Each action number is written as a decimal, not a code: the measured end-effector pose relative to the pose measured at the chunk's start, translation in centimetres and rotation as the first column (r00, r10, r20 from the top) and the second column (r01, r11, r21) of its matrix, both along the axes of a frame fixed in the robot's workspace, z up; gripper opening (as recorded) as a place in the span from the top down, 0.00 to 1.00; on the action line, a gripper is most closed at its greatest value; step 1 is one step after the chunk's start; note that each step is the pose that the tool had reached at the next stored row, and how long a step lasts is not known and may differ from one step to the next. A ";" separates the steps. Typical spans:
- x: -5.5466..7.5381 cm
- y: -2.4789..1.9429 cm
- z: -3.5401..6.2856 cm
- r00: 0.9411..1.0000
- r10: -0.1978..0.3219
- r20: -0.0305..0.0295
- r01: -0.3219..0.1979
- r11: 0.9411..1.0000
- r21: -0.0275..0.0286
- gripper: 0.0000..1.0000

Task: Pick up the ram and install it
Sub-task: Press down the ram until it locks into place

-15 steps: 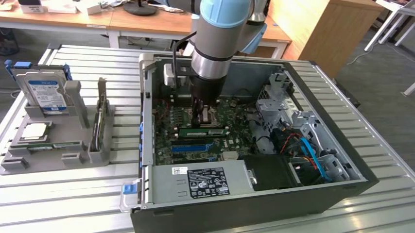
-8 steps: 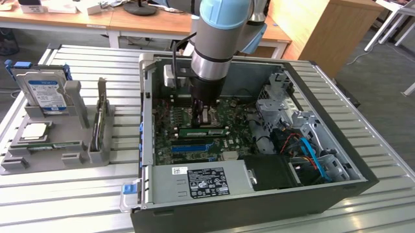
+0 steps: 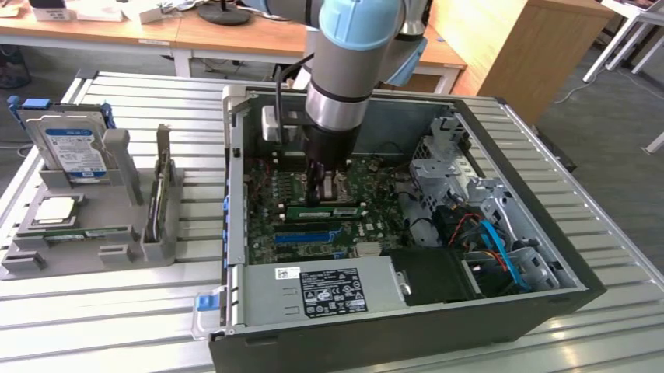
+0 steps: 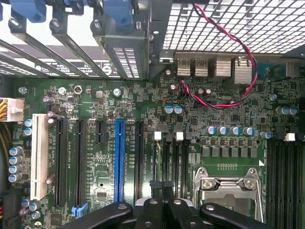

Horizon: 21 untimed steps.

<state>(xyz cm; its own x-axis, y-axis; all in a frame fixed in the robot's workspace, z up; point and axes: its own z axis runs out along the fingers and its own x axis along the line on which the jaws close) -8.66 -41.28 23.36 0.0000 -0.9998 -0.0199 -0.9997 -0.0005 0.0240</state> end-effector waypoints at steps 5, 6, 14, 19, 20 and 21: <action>0.0 0.00 -0.14 1.000 0.000 0.000 0.000 1.000 0.000 0.89; 0.0 0.00 -0.14 1.000 0.000 0.000 0.000 1.000 0.000 0.89; 0.0 0.00 -0.39 1.000 0.000 0.000 0.000 1.000 0.000 0.89; 0.0 0.00 -0.41 1.000 0.000 0.000 0.000 1.000 0.000 0.89; 0.0 0.00 -0.43 1.000 0.000 0.000 0.000 1.000 0.000 0.89; 0.0 0.01 -0.48 1.000 0.000 0.000 0.000 1.000 0.000 0.89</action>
